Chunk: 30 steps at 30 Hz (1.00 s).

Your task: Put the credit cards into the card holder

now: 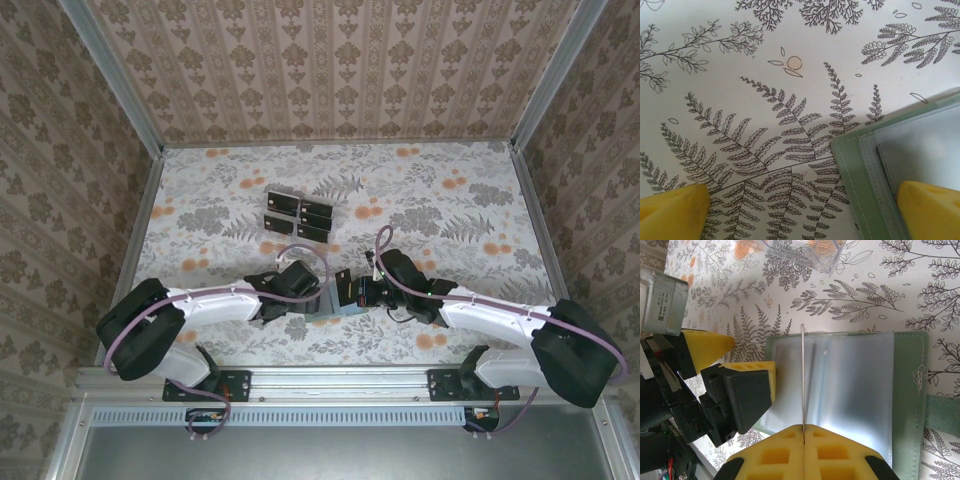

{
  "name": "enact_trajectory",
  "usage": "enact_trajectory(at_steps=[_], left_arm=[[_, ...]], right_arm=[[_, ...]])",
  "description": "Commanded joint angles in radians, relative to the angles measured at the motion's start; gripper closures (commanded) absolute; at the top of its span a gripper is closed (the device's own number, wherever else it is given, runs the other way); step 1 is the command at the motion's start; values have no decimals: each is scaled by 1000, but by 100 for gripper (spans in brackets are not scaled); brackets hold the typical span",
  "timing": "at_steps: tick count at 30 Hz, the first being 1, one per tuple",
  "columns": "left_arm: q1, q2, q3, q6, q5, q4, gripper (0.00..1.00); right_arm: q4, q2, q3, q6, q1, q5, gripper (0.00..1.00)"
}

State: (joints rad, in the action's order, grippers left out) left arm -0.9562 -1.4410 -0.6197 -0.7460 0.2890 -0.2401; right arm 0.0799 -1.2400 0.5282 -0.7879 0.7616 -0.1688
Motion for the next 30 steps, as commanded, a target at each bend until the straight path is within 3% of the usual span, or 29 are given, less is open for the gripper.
enact_trajectory(at_steps=[1,12,30], left_arm=[[-9,-15,42,-18,7,-56,0],[-17,61,69,-42,10,-100,0],[-35,50,80,-69,17,-100,0]], right_arm=[[57,-16,-25,-5,-7,-25,100],[210,-45,-79,-37,-7,-28,100],[377,-140,-116,-78,-5,-52,100]])
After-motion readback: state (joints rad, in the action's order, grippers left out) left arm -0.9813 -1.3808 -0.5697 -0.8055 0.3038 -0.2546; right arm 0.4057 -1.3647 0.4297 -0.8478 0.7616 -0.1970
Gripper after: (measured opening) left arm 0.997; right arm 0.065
